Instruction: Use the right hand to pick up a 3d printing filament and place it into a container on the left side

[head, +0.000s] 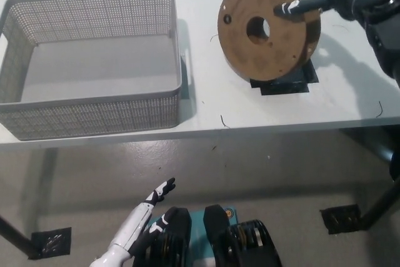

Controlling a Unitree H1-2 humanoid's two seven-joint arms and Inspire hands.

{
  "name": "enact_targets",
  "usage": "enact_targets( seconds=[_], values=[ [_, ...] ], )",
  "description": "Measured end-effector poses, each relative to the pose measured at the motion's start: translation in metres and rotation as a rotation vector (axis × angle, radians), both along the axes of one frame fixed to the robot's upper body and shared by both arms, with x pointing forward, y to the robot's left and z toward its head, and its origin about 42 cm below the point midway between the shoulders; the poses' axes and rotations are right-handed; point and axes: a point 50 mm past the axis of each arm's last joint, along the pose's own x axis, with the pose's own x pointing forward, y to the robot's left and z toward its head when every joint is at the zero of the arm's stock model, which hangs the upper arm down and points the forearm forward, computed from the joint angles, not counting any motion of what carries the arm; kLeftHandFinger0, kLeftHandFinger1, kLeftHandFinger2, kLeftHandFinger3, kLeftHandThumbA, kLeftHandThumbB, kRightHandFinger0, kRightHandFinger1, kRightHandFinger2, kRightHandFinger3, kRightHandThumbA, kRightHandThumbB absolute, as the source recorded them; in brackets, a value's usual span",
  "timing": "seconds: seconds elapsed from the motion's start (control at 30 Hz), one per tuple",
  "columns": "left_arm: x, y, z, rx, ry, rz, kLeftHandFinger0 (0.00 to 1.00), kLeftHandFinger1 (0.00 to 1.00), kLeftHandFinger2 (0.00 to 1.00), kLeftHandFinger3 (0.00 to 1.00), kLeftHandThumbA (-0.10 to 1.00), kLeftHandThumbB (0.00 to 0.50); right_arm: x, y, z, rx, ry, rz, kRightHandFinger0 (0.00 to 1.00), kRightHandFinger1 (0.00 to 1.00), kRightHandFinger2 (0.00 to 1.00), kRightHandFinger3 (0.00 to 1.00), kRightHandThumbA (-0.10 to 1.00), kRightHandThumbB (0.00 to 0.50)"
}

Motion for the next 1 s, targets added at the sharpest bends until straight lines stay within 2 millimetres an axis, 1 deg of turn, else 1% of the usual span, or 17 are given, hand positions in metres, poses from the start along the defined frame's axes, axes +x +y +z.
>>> enact_targets(
  seconds=[0.07,0.1,0.17,0.2,0.23,0.33,0.37,0.43,0.47,0.53,0.6,0.63,0.67,0.7,0.73,0.87,1.0],
  values=[
    [0.0,0.0,-0.001,0.001,0.003,0.001,1.0,1.0,1.0,1.0,1.0,0.205,-0.002,-0.005,-0.011,0.107,0.023,-0.035,0.0,0.37,0.91,0.83,-0.1,0.138],
    [0.0,0.0,-0.001,0.001,0.004,0.001,1.0,1.0,1.0,1.0,1.0,0.203,-0.003,-0.007,-0.017,0.159,0.036,-0.052,0.0,0.33,0.86,0.97,-0.1,0.125],
    [0.0,0.0,-0.002,0.001,0.006,0.001,1.0,1.0,1.0,1.0,1.0,0.193,-0.006,-0.011,-0.031,0.262,0.067,-0.087,0.0,0.28,0.74,0.57,-0.1,0.122],
    [0.0,0.0,-0.002,0.001,0.006,0.001,1.0,1.0,1.0,1.0,1.0,0.192,-0.007,-0.012,-0.037,0.309,0.083,-0.103,0.0,0.25,0.71,0.82,-0.1,0.12],
    [0.0,0.0,-0.002,0.002,0.006,0.001,1.0,1.0,1.0,1.0,1.0,0.19,-0.009,-0.014,-0.042,0.36,0.097,-0.121,0.0,0.18,0.7,1.0,-0.1,0.097],
    [0.0,0.0,-0.002,0.002,0.007,0.001,1.0,1.0,1.0,1.0,1.0,0.205,-0.012,-0.017,-0.055,0.504,0.137,-0.173,0.0,0.15,0.7,1.0,-0.1,0.097],
    [0.0,0.0,-0.002,0.002,0.007,0.001,1.0,1.0,1.0,1.0,1.0,0.201,-0.012,-0.017,-0.057,0.54,0.146,-0.186,0.0,0.14,0.7,0.84,-0.1,0.086],
    [0.0,0.0,-0.002,0.002,0.007,0.001,1.0,1.0,1.0,1.0,1.0,0.193,-0.013,-0.018,-0.059,0.638,0.16,-0.216,0.0,0.14,0.7,1.0,-0.1,0.07],
    [0.0,0.0,-0.002,0.002,0.007,0.001,1.0,1.0,1.0,1.0,1.0,0.189,-0.013,-0.018,-0.059,0.671,0.161,-0.227,0.0,0.12,0.69,0.93,-0.1,0.066],
    [0.0,0.0,-0.002,0.002,0.007,0.001,1.0,1.0,1.0,1.0,1.0,0.193,-0.013,-0.019,-0.058,0.754,0.166,-0.248,0.0,0.09,0.63,0.65,-0.1,0.079],
    [0.0,0.0,-0.002,0.002,0.007,0.001,1.0,1.0,1.0,1.0,1.0,0.202,-0.013,-0.019,-0.058,0.835,0.171,-0.268,0.0,0.08,0.59,0.59,-0.1,0.085],
    [0.0,0.0,-0.002,0.003,0.007,0.001,1.0,1.0,1.0,1.0,1.0,0.198,-0.013,-0.018,-0.057,0.868,0.172,-0.275,0.0,0.08,0.58,0.65,-0.1,0.075],
    [0.0,0.0,-0.002,0.003,0.007,0.001,1.0,1.0,1.0,1.0,1.0,0.194,-0.012,-0.018,-0.056,0.897,0.172,-0.279,0.0,0.08,0.59,0.81,-0.1,0.068],
    [0.0,0.0,-0.002,0.003,0.007,0.001,1.0,1.0,1.0,1.0,1.0,0.195,-0.011,-0.016,-0.052,0.928,0.17,-0.283,0.0,0.07,0.59,0.91,-0.1,0.05],
    [0.0,0.0,-0.002,0.003,0.007,0.001,1.0,1.0,1.0,1.0,1.0,0.195,-0.01,-0.015,-0.049,0.946,0.167,-0.284,0.0,0.07,0.59,1.0,-0.1,0.064],
    [0.0,0.0,-0.002,0.003,0.006,0.001,1.0,1.0,1.0,1.0,1.0,0.203,-0.005,-0.004,-0.028,1.02,0.148,-0.271,0.0,0.06,0.62,1.0,-0.1,0.041],
    [0.0,0.0,-0.002,0.004,0.006,0.0,1.0,1.0,1.0,1.0,1.0,0.203,0.0,0.019,-0.005,1.038,0.136,-0.23,0.0,0.16,0.76,1.0,-0.1,0.117]
  ],
)
